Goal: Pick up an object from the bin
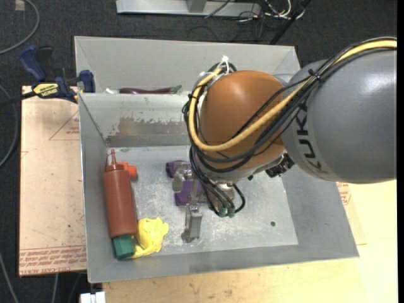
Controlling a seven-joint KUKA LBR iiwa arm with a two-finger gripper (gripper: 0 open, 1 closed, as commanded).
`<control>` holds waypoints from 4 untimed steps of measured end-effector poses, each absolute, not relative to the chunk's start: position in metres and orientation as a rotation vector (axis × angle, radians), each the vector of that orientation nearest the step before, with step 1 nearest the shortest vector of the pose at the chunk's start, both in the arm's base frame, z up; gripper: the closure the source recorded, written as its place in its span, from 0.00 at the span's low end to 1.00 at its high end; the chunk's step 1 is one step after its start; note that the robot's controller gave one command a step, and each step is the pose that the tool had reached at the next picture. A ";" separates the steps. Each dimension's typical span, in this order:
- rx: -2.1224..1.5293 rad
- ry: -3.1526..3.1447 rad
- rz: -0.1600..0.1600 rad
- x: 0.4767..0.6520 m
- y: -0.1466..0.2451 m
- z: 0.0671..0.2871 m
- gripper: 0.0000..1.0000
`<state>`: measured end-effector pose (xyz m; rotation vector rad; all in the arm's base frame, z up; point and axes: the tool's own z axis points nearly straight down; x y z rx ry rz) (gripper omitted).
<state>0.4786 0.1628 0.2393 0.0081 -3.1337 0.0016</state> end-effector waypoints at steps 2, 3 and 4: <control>0.000 -3.144 -0.004 0.483 0.156 0.193 0.00; 0.200 -3.136 -0.002 0.499 0.162 0.145 0.00; 0.234 -3.136 -0.005 0.498 0.163 0.099 0.00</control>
Offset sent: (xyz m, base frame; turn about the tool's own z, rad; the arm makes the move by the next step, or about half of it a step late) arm 0.0045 -0.0126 -0.0886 0.0051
